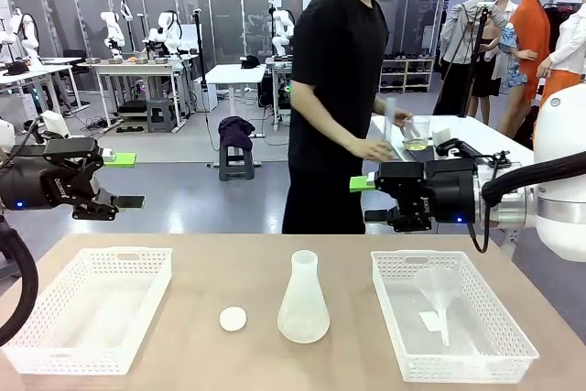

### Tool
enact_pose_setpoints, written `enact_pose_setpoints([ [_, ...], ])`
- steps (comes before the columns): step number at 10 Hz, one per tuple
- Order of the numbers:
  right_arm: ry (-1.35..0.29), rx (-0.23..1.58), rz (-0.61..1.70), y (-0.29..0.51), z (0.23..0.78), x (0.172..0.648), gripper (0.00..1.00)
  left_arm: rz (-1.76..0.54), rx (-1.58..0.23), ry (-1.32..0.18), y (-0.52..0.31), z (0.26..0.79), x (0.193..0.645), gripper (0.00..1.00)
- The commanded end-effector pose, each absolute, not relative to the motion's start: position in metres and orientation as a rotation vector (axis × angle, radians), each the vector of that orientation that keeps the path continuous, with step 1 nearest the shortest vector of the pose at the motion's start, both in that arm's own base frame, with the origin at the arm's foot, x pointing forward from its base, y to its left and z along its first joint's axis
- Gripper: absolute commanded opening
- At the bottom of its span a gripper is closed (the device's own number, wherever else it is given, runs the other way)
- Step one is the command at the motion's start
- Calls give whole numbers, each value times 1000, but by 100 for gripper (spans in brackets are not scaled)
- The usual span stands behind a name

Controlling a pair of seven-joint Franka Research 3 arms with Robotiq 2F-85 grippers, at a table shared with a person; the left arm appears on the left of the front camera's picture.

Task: Prepare the solutions needed for the experiment.
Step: Pick up the Plastic Funnel and insert it into the Big flask.

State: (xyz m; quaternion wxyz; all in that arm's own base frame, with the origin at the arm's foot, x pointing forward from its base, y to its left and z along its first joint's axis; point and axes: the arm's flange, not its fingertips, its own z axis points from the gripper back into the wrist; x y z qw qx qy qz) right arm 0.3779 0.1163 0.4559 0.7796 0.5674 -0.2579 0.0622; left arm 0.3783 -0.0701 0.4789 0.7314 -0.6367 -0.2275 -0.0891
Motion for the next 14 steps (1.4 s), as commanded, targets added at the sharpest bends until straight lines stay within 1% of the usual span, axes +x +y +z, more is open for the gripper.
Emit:
enact_pose_setpoints([
  [1, -512, 1088, 328, 115, 465, 402, 100, -197, -1406, -502, -73, 480, 378, 100],
  [2, -495, 946, 399, 112, 473, 408, 100, -197, -1406, -502, -73, 480, 378, 100],
  [5, -316, 535, 526, 87, 509, 421, 100, -197, -1406, -502, -73, 480, 378, 100],
  [6, -234, 445, 589, 77, 521, 421, 100, -197, -1406, -502, -73, 480, 378, 100],
  [7, -101, 333, 698, 71, 528, 422, 100, -197, -1406, -502, -73, 480, 378, 100],
  [8, -19, 240, 760, 70, 531, 425, 100, -197, -1406, -502, -73, 480, 378, 100],
  [10, 83, 79, 875, 70, 528, 431, 100, -197, -1406, -502, -73, 480, 378, 100],
  [11, 96, 45, 900, 72, 524, 434, 100, -197, -1406, -502, -73, 480, 378, 100],
  [12, 48, 10, 911, 75, 518, 437, 100, -197, -1406, -502, -73, 480, 378, 100],
  [14, -98, -71, 889, 80, 500, 438, 100, -197, -1406, -502, -73, 480, 378, 100],
])
